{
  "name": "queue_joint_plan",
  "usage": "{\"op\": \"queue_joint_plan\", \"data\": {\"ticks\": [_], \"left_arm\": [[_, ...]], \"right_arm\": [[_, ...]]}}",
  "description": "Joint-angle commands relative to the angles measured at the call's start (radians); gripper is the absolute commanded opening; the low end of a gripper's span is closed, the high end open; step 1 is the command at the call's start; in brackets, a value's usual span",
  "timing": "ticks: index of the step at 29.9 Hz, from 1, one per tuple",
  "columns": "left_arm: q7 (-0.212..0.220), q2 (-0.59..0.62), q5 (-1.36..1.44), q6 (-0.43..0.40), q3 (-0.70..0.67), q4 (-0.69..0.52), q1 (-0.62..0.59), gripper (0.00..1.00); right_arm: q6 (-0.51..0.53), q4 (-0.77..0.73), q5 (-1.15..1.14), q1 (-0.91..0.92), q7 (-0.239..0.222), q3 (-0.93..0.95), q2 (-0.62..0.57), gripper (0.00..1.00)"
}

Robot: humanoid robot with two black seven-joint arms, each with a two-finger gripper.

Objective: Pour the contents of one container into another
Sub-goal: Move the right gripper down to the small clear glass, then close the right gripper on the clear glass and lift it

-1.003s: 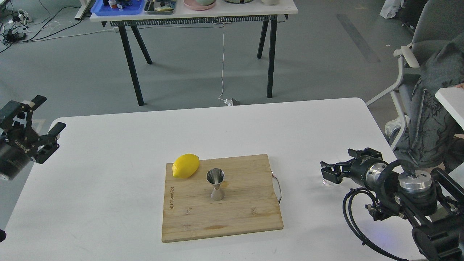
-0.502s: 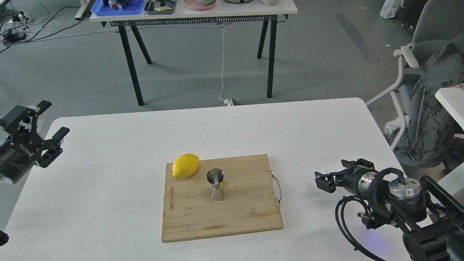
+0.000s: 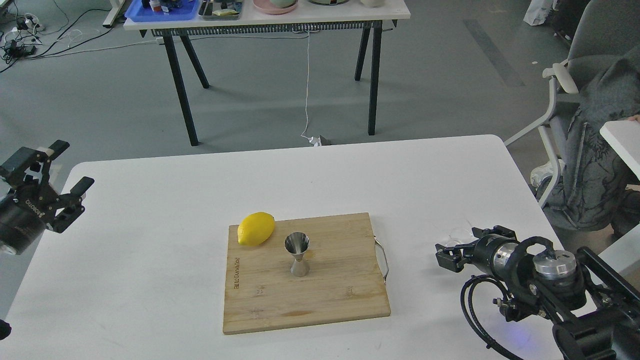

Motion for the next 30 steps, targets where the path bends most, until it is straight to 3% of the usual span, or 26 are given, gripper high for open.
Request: {"op": "queue_joint_plan", "data": {"ticks": [1, 20, 25, 30], "left_arm": [[0.0, 0.0, 0.0, 0.0, 0.001, 0.007, 0.0, 0.95], [0.0, -0.018, 0.0, 0.0, 0.008, 0.021, -0.003, 0.96], [0.0, -0.02, 0.0, 0.0, 0.008, 0.021, -0.003, 0.96], [0.0, -0.02, 0.0, 0.0, 0.008, 0.021, -0.003, 0.96]], "right_arm": [[0.0, -0.012, -0.001, 0.001, 0.0, -0.003, 0.001, 0.99], [0.018, -0.027, -0.007, 0.004, 0.009, 0.0, 0.009, 0.95], [0.018, -0.027, -0.007, 0.004, 0.011, 0.0, 0.009, 0.86], [0.019, -0.027, -0.013, 0.004, 0.012, 0.0, 0.008, 0.71]]}}
